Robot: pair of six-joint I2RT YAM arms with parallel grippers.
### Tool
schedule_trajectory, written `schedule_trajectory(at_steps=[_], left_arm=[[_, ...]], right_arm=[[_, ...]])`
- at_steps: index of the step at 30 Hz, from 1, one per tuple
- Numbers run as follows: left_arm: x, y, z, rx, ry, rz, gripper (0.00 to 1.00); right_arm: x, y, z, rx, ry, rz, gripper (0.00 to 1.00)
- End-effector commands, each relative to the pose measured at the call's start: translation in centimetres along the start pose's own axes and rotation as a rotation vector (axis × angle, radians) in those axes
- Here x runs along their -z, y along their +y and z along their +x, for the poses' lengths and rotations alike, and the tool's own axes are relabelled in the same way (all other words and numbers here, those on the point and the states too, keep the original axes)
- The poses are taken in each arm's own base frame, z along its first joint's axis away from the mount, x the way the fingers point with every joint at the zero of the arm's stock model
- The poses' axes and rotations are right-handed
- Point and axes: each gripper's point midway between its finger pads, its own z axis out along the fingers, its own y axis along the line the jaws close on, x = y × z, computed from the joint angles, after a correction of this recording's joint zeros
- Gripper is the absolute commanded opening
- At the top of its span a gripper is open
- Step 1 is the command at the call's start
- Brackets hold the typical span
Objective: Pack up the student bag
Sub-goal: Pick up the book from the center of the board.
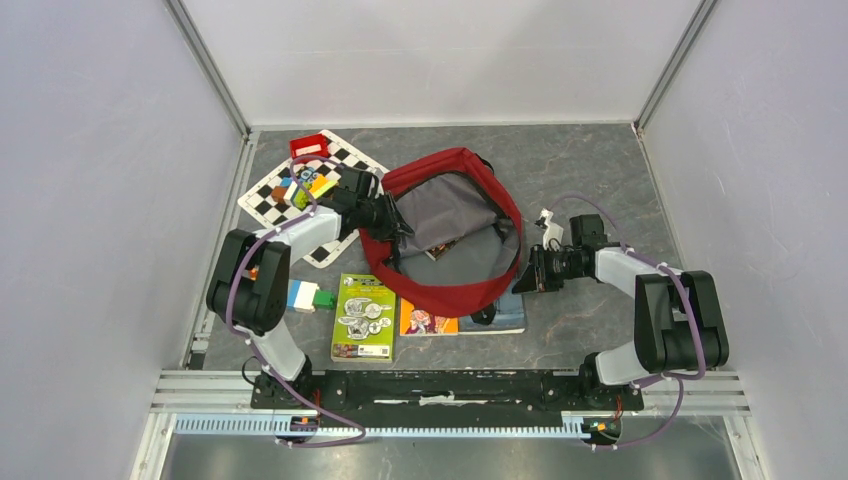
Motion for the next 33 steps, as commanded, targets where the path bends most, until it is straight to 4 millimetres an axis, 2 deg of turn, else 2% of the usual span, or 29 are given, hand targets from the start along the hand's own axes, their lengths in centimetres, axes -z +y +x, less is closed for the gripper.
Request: schedule_trajectory(at_steps=[1,4,7,13,18,21,24,25,26,30,33], left_arm=[[-0.3,-1.0,0.0,0.01,0.001,0.026,0.29],[-0.5,-0.8,0.4,0.007,0.009,0.021,0.21],[-0.6,-0.6,0.7,0.009,0.014,0.018,0.15],[-0.6,-0.6,0.9,0.004,0.017,0.016,0.03],[-0.5,-0.6,1.1,0.002,0.016,0.013,0.02],[-0.5,-0.5,1.4,0.002,0.017,0.012,0.02],[-0.4,-0.4,1.6,0.004,0.015,0.011,0.02],[-0.4,-0.5,1.7,0.004,0.013,0.013,0.02],[-0.3,-0.5,1.7,0.006,0.01,0.015,0.02],[0.2,-0.8,1.4,-0.007,-0.005,0.019,0.02],[1.0,-1.2,0.8,-0.029,-0.031,0.013,0.03]], right_arm=[[-0.1,2.1,-1.9,0.03,-0.061,-0.103,0.21],[-0.1,2.2,-2.7,0.026,-0.087,-0.105,0.26],[-0.8,1.2,-2.2,0.002,-0.079,-0.077,0.33],[-2.0,0.3,-1.9,-0.01,-0.107,-0.071,0.38],[-3.0,1.5,-1.8,0.015,-0.1,-0.135,0.45],[-3.4,1.1,-1.7,0.011,-0.095,-0.103,0.53],[-3.7,0.4,-1.7,0.015,-0.106,-0.054,0.54],[-3.8,0.2,-1.7,0.015,-0.107,-0.043,0.53],[-3.9,0.0,-1.7,0.017,-0.107,-0.027,0.45],[-3.2,-0.7,-2.4,0.032,-0.138,0.058,0.02],[-1.1,-2.2,-3.8,0.055,-0.2,0.226,0.0]])
